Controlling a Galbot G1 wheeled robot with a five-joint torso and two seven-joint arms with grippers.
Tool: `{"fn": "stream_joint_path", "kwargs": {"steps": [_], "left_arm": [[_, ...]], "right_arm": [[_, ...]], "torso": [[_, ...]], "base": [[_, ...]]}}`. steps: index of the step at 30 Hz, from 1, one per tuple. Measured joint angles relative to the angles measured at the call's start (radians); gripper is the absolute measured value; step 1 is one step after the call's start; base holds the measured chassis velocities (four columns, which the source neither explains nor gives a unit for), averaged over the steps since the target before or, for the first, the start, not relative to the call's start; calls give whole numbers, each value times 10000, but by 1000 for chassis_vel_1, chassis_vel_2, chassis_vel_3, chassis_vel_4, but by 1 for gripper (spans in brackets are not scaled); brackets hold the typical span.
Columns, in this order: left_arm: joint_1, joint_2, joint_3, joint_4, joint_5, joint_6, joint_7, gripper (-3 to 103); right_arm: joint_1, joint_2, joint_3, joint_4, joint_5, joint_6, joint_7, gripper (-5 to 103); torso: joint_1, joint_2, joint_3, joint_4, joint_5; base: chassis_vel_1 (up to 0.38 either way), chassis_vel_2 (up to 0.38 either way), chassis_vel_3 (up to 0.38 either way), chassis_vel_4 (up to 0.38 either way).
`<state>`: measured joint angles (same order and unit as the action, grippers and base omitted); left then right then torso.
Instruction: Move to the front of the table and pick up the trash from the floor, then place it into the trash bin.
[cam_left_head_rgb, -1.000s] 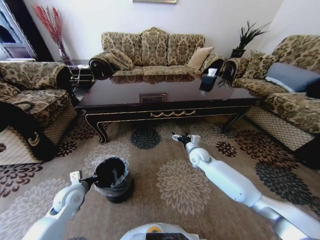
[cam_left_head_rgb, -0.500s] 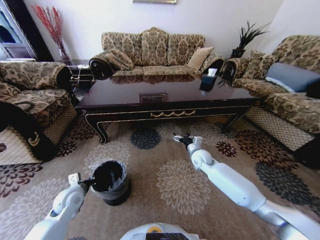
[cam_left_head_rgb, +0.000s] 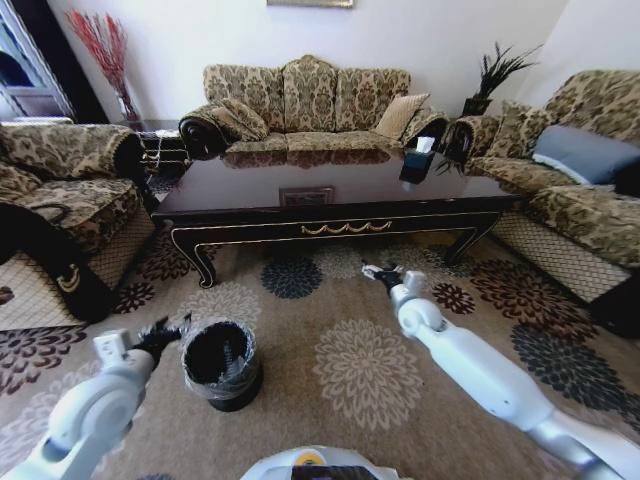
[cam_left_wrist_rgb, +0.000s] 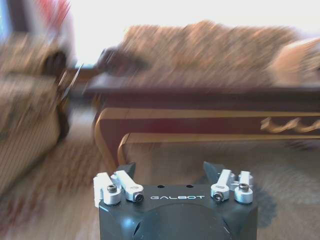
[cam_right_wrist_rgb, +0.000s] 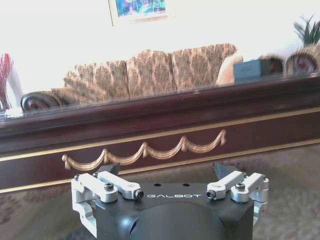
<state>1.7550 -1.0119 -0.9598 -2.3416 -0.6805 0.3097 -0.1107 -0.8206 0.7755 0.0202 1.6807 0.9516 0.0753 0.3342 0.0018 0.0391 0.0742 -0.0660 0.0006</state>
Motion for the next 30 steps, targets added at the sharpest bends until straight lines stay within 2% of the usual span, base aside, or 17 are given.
{"fn": "stream_joint_path", "kwargs": {"steps": [1,2,3,4,7,9,10,12,13,15,17,19,21,23,24,26,30], "left_arm": [[283,-224,-128,-20,636,-392,532,85],[711,-599,-268,-14,1447,-1050,1222,89],[917,-808,-324,5,1705,-1343,1448,94],[917,-808,-324,5,1705,-1343,1448,94],[1261,-1299,-466,93,2075,-2016,1856,100],[1297,-1411,-536,87,2202,-2219,1931,100],[1307,-1584,-631,37,2314,-2409,1989,100],[1301,-1915,-762,-90,2412,-2621,2109,100],[1301,-1915,-762,-90,2412,-2621,2109,100],[1320,-2230,-785,-192,2595,-2842,2250,100],[1439,-2596,-678,-242,3018,-3154,2406,100],[1468,-2656,-640,-248,3126,-3222,2431,100],[1550,-2839,-493,-302,3509,-3421,2466,100],[1606,-2828,-424,-423,3532,-3387,2506,100],[1606,-2828,-424,-423,3532,-3387,2506,100],[1614,-2666,-406,-504,3498,-3268,2597,100],[1522,-2257,-305,-544,3135,-2697,2633,100]], "right_arm": [[-353,-78,311,134,-112,107,-186,100],[-1033,-245,927,434,-418,313,-612,100],[-1469,-346,1356,633,-726,444,-867,100],[-1469,-346,1356,633,-726,444,-867,100],[-2851,-521,2668,1205,-1640,887,-1741,100],[-3283,-504,3096,1429,-1795,956,-1950,100],[-3883,-412,3642,1751,-1944,1013,-2126,100],[-4873,-115,4407,2298,-2240,1016,-2308,100],[-4873,-115,4407,2298,-2240,1016,-2308,100],[-5546,168,4935,2768,-2512,1013,-2467,100],[-6513,584,5690,3541,-2869,1012,-2697,100],[-6724,663,5815,3690,-2942,1012,-2739,100],[-7644,1020,6504,4323,-3396,1029,-2914,100],[-8274,1236,6853,4617,-3783,1074,-2971,100],[-8274,1236,6853,4617,-3783,1074,-2971,100],[-8559,1335,7021,4768,-3921,1126,-2977,100],[-8834,1486,7192,4895,-3941,1138,-2893,100]], "torso": [[0,0,0,6,-1],[0,0,0,2,-4],[-1,0,-1,2,-3],[-1,0,-1,2,-3],[-1,0,-1,0,-8],[-1,0,0,-3,-2],[0,1,0,5,-7],[-1,1,0,-3,-4],[-1,1,0,-3,-4],[-1,1,-1,-3,2],[-1,1,-1,3,-8],[-1,1,-1,3,-7],[0,0,0,8,-7],[0,0,0,-8,-7],[0,0,0,-8,-7],[2,1,1,3,-5],[2,0,3,1,-6]], "base": [[0,0,0,0],[0,0,0,0],[0,0,0,0],[0,0,0,0],[0,0,0,0],[0,0,0,0],[0,0,0,0],[0,0,0,0],[0,0,0,0],[0,0,0,0],[0,0,0,0],[0,0,0,0],[0,0,0,0],[26,-23,-24,28],[53,-46,-49,55],[60,-65,-51,69],[129,-138,-133,160]]}}
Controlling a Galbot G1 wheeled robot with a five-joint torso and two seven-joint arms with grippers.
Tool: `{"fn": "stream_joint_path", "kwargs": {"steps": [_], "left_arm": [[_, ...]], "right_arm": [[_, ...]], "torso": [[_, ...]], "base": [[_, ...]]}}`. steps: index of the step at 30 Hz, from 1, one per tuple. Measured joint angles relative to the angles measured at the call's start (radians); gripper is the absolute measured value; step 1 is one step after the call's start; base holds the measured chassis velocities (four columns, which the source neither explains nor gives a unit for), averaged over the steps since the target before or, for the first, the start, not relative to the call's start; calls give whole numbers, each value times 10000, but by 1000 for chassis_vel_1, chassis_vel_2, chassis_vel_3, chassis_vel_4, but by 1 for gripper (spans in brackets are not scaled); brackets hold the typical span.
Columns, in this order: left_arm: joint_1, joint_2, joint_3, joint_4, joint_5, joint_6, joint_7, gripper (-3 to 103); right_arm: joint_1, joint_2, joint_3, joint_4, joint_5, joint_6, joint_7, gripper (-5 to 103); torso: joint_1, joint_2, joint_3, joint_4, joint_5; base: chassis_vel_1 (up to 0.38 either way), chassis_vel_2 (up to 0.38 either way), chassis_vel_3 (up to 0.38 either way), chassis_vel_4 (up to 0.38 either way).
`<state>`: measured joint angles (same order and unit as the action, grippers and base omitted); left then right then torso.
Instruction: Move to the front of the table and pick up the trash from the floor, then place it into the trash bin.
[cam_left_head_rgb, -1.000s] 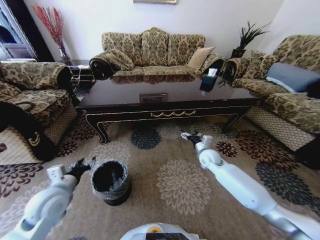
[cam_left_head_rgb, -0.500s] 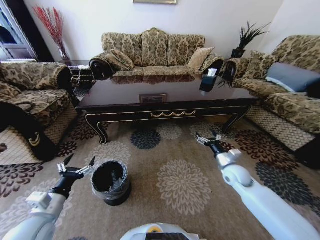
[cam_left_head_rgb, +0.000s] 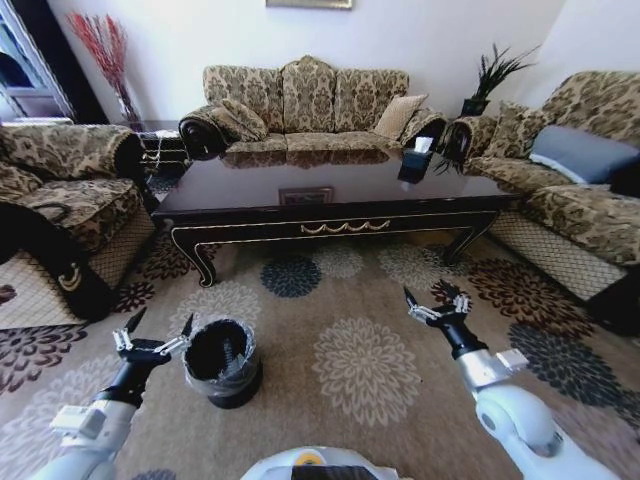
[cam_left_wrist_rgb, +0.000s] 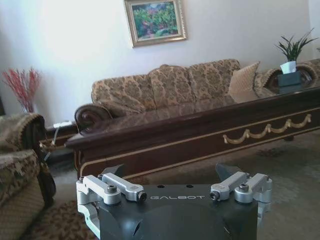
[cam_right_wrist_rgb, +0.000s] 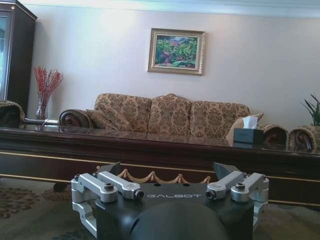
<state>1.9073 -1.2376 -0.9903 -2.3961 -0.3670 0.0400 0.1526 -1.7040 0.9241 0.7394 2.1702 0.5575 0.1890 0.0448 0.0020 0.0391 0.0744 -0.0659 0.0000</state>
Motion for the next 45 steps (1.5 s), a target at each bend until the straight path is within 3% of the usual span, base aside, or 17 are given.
{"fn": "stream_joint_path", "kwargs": {"steps": [3,7,17,19,21,25,27,45], "left_arm": [[-112,248,197,21,-332,518,-24,100],[-186,331,283,80,-370,638,-6,100],[-310,350,567,405,-173,577,26,100],[-325,301,641,461,-86,539,23,100],[-345,300,645,471,-76,528,12,100],[-398,336,620,486,-104,533,0,100],[-427,349,623,497,-116,547,-4,100],[-726,412,970,753,-62,776,-170,100]], "right_arm": [[-100,162,39,-90,39,0,114,100],[-136,256,-3,-239,85,0,182,100],[-82,260,-95,-803,195,88,200,100],[-6,234,-138,-918,238,137,199,100],[40,210,-181,-1008,239,179,159,100],[119,166,-213,-1081,236,210,120,100],[193,145,-242,-1174,237,236,118,100],[453,158,-443,-1871,137,713,-235,100]], "torso": [[-1,0,-1,1,0],[-1,0,-2,0,0],[-2,-2,-2,0,8],[-2,-2,-2,0,-9],[-2,-1,-2,1,8],[-2,-1,-3,-1,-7],[-3,-1,-3,0,8],[-3,-1,-3,-1,-2]], "base": [[216,-202,-223,225],[283,-244,-268,256],[305,-315,-306,300],[333,-360,-351,351],[372,-404,-364,398],[331,-412,-334,409],[305,-423,-287,439],[260,-442,-269,446]]}}
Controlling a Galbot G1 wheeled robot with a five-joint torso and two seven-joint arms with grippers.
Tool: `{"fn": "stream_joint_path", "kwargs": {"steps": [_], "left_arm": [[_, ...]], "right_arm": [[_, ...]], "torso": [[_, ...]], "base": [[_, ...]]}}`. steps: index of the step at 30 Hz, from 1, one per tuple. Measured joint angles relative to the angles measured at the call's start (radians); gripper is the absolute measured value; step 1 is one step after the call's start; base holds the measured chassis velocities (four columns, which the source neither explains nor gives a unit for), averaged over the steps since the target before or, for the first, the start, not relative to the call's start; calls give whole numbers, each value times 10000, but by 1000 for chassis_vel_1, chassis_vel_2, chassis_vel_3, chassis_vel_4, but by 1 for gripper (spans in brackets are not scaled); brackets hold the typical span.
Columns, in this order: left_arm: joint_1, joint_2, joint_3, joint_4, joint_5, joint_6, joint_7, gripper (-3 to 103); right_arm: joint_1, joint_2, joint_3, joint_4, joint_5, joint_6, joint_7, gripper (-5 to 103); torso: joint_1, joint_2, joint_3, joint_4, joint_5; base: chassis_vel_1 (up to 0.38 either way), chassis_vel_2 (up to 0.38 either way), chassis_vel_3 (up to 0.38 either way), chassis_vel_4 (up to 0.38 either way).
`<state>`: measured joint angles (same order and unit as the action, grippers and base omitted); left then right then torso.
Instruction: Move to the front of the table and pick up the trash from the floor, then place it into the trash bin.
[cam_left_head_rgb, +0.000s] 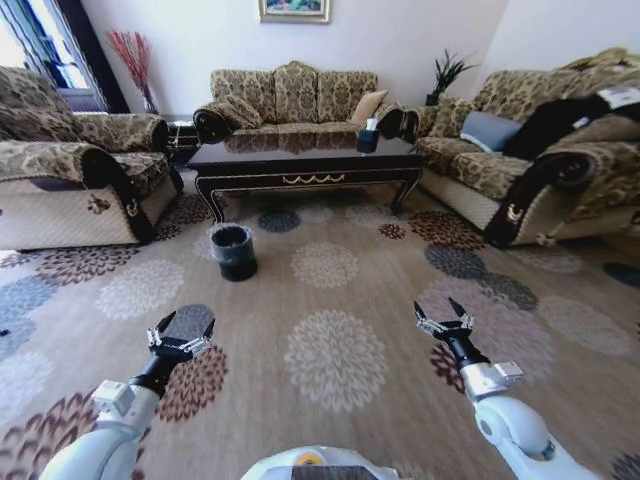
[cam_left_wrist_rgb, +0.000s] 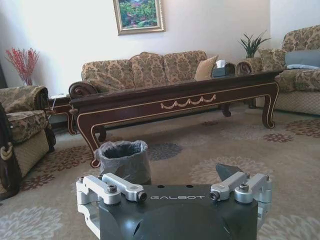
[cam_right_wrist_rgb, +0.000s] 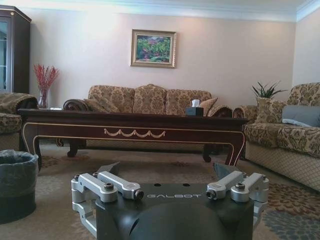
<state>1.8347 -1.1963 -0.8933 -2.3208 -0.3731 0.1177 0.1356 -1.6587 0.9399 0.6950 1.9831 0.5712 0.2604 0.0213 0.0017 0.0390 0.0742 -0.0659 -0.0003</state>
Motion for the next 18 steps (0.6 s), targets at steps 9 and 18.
{"fn": "stream_joint_path", "kwargs": {"steps": [9,18], "left_arm": [[89,16,-13,-76,4,0,-17,100],[143,42,-35,-214,17,-11,-21,100]], "right_arm": [[-104,144,1,0,-152,147,-86,100],[-240,224,124,12,-120,580,-85,100]], "torso": [[2,0,1,1,5],[-4,2,-5,-1,6]], "base": [[365,-323,-366,340],[320,-286,-336,259]]}}
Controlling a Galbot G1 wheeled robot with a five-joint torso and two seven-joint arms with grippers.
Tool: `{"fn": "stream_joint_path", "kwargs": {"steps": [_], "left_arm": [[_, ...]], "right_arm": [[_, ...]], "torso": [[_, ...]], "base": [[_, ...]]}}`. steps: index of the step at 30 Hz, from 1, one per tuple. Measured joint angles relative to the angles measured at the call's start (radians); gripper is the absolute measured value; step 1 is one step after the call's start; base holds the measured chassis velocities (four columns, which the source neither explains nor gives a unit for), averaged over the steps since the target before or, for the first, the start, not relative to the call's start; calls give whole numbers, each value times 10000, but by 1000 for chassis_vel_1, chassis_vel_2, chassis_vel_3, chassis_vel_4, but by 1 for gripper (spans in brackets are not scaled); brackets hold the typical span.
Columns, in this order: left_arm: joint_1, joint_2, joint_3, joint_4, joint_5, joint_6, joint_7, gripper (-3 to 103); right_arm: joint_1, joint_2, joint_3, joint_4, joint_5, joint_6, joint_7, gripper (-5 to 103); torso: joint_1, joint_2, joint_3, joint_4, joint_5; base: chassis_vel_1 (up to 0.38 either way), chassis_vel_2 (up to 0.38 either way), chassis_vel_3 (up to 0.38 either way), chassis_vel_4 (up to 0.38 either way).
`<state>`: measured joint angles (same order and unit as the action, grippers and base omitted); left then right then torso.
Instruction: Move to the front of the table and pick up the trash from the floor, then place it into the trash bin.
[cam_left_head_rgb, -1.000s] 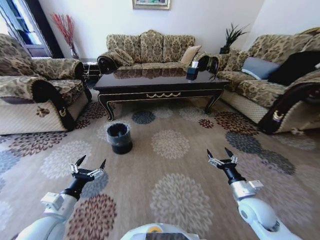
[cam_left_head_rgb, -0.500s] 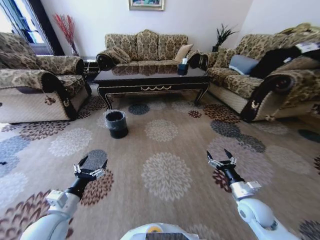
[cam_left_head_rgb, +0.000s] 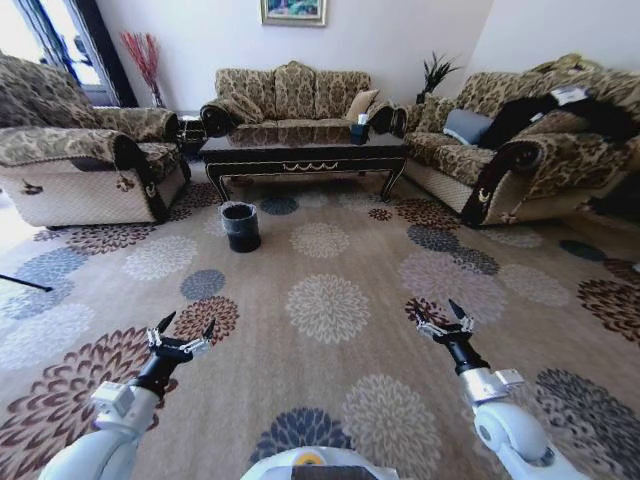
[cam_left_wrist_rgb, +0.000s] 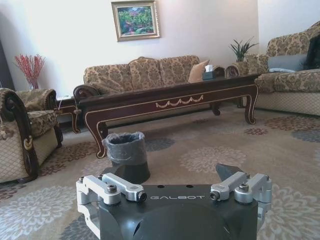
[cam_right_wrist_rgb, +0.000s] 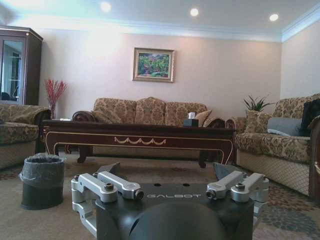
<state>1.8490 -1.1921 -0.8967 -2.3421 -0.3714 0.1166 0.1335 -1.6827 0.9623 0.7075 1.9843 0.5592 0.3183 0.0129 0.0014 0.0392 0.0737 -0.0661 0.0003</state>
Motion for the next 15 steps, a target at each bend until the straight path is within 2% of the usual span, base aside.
{"fn": "stream_joint_path", "kwargs": {"steps": [5,15], "left_arm": [[50,1,1,-22,63,-24,-4,100],[112,-45,12,-92,89,-87,-8,100]], "right_arm": [[-93,17,112,133,17,56,-5,100],[-309,122,268,175,-19,163,-583,100]], "torso": [[3,1,6,1,-4],[7,-2,5,1,-4]], "base": [[58,-57,-62,34],[-38,30,54,-21]]}}
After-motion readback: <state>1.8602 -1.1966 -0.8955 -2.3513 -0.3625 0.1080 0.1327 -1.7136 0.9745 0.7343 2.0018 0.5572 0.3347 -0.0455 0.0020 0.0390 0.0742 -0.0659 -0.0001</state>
